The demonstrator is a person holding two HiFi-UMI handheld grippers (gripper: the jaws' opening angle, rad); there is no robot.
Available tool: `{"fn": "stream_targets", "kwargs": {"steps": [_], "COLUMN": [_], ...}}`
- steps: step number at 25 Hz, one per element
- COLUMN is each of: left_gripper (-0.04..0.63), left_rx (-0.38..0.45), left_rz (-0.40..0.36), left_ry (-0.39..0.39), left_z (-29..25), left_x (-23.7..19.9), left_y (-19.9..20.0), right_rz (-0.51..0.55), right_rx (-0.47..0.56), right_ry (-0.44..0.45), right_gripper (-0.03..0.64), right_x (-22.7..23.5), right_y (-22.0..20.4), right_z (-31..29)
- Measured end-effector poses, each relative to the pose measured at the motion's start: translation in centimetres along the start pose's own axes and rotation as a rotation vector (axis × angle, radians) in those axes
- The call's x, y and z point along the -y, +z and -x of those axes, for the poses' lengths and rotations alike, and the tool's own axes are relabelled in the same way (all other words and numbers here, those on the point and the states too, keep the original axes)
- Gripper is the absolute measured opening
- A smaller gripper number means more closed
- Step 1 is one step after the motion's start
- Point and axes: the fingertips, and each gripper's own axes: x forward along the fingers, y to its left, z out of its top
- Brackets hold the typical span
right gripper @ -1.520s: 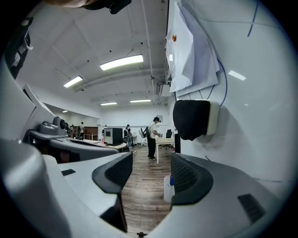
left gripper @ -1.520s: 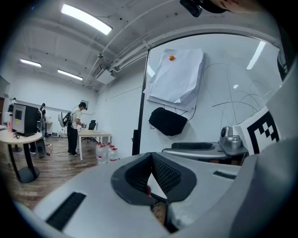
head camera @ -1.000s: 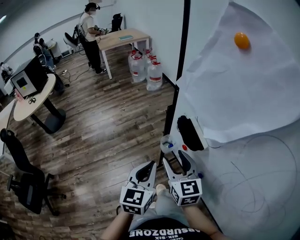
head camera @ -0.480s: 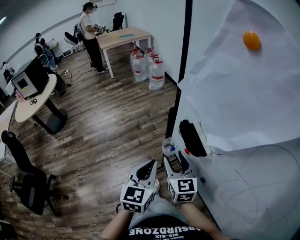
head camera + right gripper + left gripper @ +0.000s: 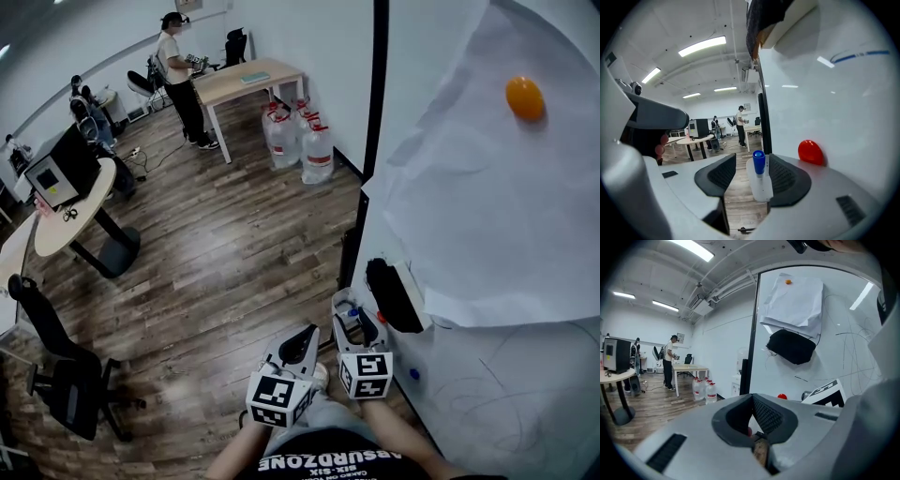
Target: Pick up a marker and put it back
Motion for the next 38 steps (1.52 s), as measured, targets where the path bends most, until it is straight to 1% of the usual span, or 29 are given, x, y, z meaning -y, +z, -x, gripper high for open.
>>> {"fn": "stream_targets", "kwargs": {"steps": [6,10,14,18,28,38], "left_gripper": [0.008,0.008,0.008,0.008,0.008,0.008], "left_rx": [-0.003,-0.005,-0.015,-0.029,-0.037,-0.026], "left_rz": [0.007,0.008,0.007,0.004,0.01,0.015], "left_ry": [0.009,-0.001,-0.014,-0.01,0.001,0.0], "left_z": [-0.9,-1.4,-1.9,-2.0,-2.0,-2.1], "left_x": [-1.2,-1.1,-0.8,-1.0,-1.4,-1.6], "left_y": [0.0,-0.1,-0.3,-0.7,-1.1,-0.7], "right_rz": [-0.009,-0.031,-0.031,-0.029,-0.029,-0.024], "right_rx": [-0.034,-0.039,-0.038,-0.041,-0.041,-0.049], "right_ry": [-0.008,-0.005,-0.01,-0.014,-0.008,-0.004], "right_gripper": [0.189,0.147,0.115,0.081,0.074,0.071], "right_x": [0.5,0.8,1.2,1.4,1.3,1.1], "right_y": [-1.2,-1.7,-1.7,-1.7,-1.7,-1.7], "right_z": [-1.2,-1.3,-1.3,-1.4,-1.5,-1.5]}}
